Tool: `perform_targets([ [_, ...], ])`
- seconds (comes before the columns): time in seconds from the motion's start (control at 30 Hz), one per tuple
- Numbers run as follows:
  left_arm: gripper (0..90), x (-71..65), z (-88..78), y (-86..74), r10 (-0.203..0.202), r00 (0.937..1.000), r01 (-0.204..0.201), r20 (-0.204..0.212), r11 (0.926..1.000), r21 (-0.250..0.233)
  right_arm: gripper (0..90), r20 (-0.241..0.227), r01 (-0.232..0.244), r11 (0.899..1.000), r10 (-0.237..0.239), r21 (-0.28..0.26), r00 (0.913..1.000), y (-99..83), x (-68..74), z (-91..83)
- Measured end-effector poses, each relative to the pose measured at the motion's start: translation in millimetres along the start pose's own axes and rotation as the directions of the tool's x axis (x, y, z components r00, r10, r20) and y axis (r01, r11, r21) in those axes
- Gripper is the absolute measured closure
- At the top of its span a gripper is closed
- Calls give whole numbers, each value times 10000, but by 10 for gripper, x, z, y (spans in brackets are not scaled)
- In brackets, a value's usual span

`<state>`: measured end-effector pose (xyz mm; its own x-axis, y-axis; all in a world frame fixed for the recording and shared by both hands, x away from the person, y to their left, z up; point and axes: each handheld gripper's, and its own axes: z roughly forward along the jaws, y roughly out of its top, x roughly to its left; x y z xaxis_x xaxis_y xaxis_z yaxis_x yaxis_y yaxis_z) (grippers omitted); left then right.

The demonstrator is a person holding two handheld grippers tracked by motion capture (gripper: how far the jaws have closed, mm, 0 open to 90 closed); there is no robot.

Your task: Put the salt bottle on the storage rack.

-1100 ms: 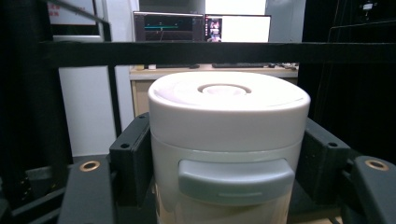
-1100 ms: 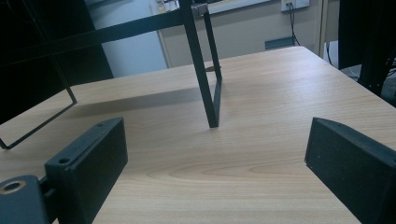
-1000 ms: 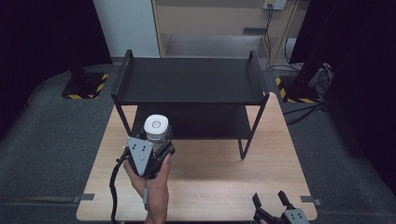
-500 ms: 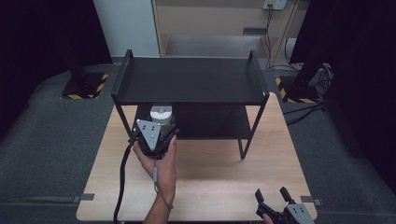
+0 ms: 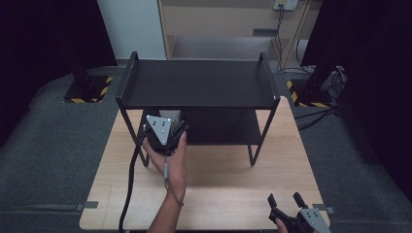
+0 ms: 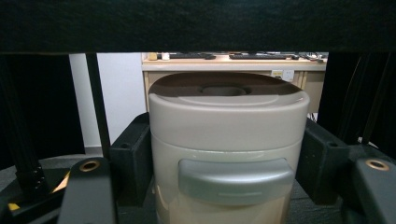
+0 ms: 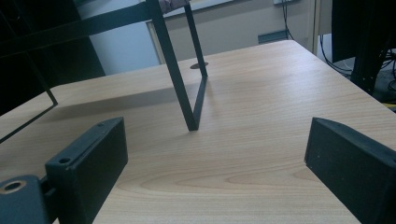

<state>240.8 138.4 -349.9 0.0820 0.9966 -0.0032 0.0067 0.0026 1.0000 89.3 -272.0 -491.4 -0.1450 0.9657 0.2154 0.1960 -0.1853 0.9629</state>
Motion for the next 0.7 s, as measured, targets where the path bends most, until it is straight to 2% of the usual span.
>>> perform_targets([
  [0.53,306,-21,183,-49,-167,9995,178,-275,9990,416,61,72,8,10000,-8,33,10000,16,-26,16],
  [0.7,305,-56,196,-115,41,9993,-31,-383,9997,254,61,149,-26,10000,25,37,9999,14,-38,10],
])
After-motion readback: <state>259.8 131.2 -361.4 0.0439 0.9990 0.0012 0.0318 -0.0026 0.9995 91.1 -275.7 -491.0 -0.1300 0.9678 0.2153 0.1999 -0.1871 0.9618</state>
